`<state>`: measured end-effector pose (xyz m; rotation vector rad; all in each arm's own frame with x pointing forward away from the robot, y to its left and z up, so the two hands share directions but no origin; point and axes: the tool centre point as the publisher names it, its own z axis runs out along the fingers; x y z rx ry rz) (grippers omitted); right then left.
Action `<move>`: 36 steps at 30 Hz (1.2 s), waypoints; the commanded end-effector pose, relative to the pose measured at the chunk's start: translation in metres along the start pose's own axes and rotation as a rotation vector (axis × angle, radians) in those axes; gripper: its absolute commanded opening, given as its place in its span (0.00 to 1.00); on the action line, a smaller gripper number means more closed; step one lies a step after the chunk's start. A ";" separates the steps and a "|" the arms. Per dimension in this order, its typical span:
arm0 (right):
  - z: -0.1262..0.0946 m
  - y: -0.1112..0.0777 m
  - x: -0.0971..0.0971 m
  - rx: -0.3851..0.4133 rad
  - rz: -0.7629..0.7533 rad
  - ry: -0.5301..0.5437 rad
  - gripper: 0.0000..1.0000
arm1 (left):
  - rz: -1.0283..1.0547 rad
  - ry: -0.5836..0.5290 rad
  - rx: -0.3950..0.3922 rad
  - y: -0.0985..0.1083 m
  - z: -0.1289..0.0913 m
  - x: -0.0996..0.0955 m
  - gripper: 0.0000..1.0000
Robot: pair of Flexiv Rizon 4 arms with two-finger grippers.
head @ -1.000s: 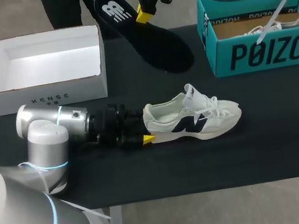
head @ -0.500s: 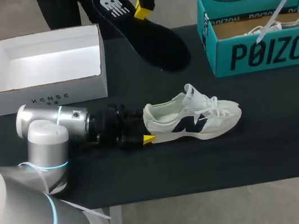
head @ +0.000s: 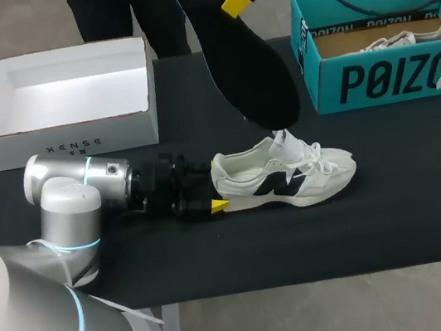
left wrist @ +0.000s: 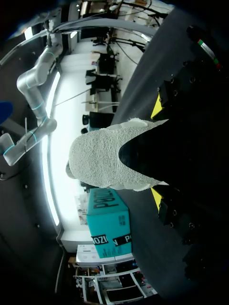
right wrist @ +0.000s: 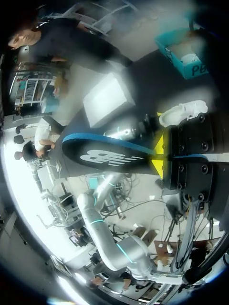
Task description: Take the shoe out of the shoebox, open the shoe tongue, remove and reinsert the insole, then place the shoe into the shoebox
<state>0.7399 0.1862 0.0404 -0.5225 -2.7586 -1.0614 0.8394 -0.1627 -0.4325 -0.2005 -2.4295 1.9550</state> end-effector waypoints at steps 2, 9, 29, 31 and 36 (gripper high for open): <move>-0.026 -0.021 0.009 -0.168 0.053 -0.041 0.00 | 0.000 0.000 -0.001 0.002 0.002 0.000 0.00; -0.049 -0.012 0.002 -0.204 0.077 -0.037 0.00 | 0.000 0.000 -0.001 0.002 0.002 0.000 0.00; -0.084 0.015 -0.008 -0.215 0.056 0.009 0.00 | 0.000 0.000 -0.001 0.002 0.002 0.000 0.00; -0.084 0.016 -0.008 -0.214 0.054 0.008 0.00 | 0.000 0.000 -0.001 0.002 0.002 0.000 0.00; -0.084 0.016 -0.008 -0.214 0.054 0.008 0.00 | 0.000 0.000 -0.001 0.002 0.002 0.000 0.00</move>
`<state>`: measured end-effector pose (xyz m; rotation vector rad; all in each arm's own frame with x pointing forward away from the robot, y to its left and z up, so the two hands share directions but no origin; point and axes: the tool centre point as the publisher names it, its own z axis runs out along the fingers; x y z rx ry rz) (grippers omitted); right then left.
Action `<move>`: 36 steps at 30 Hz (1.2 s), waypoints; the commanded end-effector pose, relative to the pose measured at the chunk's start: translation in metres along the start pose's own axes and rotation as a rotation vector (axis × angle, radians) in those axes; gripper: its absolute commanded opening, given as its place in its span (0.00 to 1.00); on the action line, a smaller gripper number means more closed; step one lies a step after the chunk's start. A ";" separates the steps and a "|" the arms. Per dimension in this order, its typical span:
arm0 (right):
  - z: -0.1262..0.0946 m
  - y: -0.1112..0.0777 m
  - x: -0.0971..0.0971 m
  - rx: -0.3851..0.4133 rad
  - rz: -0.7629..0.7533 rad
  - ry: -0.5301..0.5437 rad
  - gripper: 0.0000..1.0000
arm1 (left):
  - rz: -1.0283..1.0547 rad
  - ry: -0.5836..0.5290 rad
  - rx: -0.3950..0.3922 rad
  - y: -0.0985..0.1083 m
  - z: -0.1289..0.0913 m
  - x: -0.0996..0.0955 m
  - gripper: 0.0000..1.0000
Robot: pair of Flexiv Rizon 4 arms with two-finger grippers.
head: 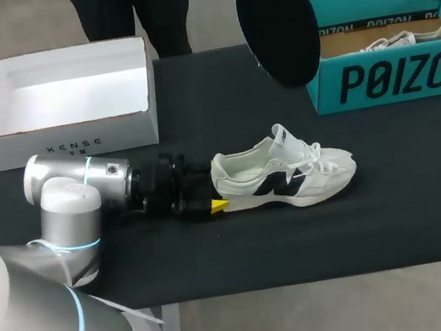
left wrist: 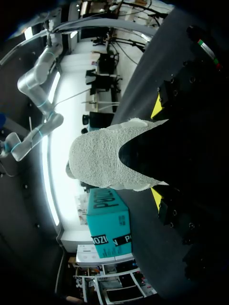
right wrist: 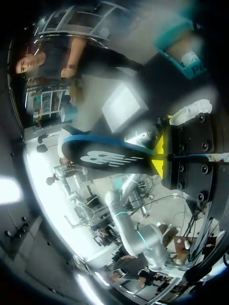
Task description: Take the shoe out of the shoebox, open the shoe tongue, remove and reinsert the insole, then place the shoe into the shoebox
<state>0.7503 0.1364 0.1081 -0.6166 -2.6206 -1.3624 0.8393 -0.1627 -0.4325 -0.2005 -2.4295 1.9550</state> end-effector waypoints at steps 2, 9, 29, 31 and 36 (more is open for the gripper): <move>0.001 0.004 -0.002 0.008 0.001 0.003 0.00 | 0.000 0.000 -0.001 0.002 0.002 0.000 0.00; 0.001 0.004 -0.002 0.008 0.001 0.003 0.00 | 0.000 0.000 -0.001 0.002 0.002 0.000 0.00; 0.001 0.004 -0.002 0.008 0.001 0.003 0.00 | 0.053 -0.053 -0.153 -0.009 -0.016 -0.002 1.00; 0.001 0.004 -0.002 0.008 0.001 0.003 0.00 | 0.046 -0.039 -0.181 -0.007 -0.018 0.000 1.00; 0.001 0.004 -0.002 0.008 0.001 0.003 0.00 | 0.015 0.031 -0.272 -0.005 -0.027 0.004 1.00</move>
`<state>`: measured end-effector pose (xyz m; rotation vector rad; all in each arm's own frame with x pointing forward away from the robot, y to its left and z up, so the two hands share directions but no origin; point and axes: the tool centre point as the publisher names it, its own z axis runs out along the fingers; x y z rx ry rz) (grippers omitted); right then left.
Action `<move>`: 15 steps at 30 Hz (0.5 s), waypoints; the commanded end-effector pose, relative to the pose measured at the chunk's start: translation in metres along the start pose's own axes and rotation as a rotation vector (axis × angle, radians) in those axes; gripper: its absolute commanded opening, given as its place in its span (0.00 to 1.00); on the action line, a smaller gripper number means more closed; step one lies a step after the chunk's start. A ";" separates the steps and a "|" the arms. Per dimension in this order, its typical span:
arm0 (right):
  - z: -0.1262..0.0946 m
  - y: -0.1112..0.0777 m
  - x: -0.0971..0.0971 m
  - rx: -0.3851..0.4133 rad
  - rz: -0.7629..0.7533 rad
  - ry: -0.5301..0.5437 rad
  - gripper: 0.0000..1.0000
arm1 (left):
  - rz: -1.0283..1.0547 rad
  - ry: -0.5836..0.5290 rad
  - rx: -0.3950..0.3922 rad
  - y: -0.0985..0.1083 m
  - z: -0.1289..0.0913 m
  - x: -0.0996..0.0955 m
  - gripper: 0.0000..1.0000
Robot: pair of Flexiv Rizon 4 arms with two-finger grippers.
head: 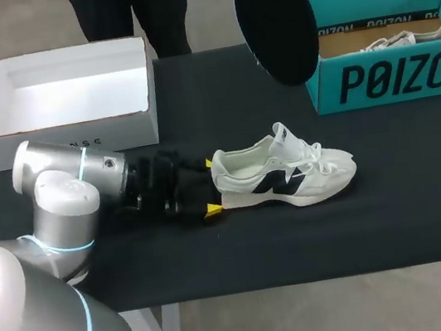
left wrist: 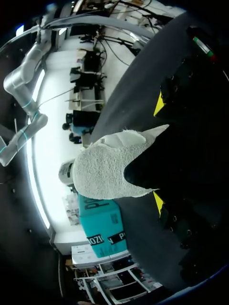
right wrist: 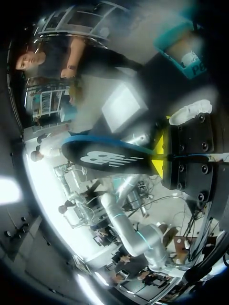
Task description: Take the shoe out of the shoebox, open the shoe tongue, remove and reinsert the insole, then place the shoe into the shoebox
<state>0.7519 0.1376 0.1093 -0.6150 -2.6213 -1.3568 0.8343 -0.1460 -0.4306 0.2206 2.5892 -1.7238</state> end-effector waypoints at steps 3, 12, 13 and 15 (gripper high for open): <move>0.001 0.002 -0.001 0.004 0.000 0.001 0.00 | 0.001 0.097 -0.225 -0.014 -0.031 -0.006 1.00; 0.001 0.002 -0.001 0.004 0.000 0.001 0.00 | 0.023 0.133 -0.516 -0.040 -0.072 -0.020 1.00; 0.001 0.002 -0.001 0.004 0.000 0.001 0.00 | 0.016 0.145 -0.525 -0.043 -0.073 -0.021 1.00; 0.001 0.002 -0.001 0.004 0.000 0.001 0.00 | 0.022 0.173 -0.585 -0.049 -0.074 -0.021 1.00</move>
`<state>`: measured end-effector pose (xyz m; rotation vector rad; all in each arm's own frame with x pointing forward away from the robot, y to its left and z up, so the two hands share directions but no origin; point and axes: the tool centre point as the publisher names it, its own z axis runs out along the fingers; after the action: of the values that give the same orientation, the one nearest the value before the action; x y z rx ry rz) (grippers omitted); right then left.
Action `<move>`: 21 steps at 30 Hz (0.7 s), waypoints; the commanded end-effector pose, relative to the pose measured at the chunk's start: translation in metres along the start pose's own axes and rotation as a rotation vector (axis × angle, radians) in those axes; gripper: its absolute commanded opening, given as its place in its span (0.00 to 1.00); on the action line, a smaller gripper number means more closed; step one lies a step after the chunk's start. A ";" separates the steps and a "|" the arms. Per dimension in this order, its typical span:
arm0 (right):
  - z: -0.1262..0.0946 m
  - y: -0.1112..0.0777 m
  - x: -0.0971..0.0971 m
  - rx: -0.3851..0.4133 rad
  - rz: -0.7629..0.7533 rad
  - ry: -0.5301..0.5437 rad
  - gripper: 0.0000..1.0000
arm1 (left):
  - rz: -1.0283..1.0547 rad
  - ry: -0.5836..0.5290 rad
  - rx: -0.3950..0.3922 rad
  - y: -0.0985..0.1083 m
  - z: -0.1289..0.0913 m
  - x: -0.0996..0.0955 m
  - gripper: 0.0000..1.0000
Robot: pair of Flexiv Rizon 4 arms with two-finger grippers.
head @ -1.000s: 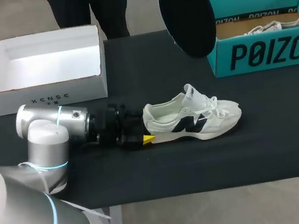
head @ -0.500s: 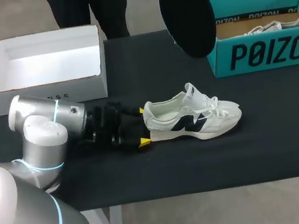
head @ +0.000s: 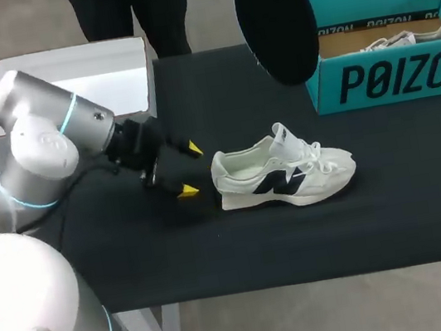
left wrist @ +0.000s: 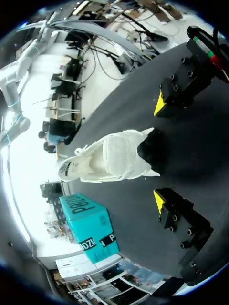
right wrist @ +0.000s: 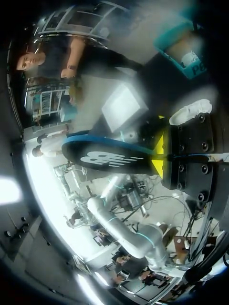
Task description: Take the shoe out of the shoebox, open the shoe tongue, remove and reinsert the insole, then place the shoe into the shoebox
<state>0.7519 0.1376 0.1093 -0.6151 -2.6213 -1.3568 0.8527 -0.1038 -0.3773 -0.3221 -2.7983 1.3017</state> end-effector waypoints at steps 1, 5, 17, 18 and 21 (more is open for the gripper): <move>0.001 0.002 -0.001 0.004 0.000 0.001 0.00 | 0.002 0.074 -0.298 -0.017 -0.018 0.000 1.00; 0.001 0.002 -0.001 0.004 0.000 0.001 0.00 | 0.013 0.112 -0.362 -0.023 -0.018 0.000 1.00; 0.001 0.002 -0.001 0.004 0.000 0.001 0.00 | -0.001 0.171 -0.484 -0.024 -0.019 -0.004 1.00; 0.001 0.002 -0.001 0.004 0.000 0.001 0.00 | 0.002 0.173 -0.485 -0.026 -0.018 -0.004 1.00; 0.001 0.002 -0.001 0.004 0.000 0.001 0.00 | 0.015 0.181 -0.523 -0.031 -0.017 -0.007 1.00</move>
<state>0.7519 0.1376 0.1093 -0.6151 -2.6213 -1.3568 0.8521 -0.1060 -0.3446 -0.4358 -2.9056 0.6394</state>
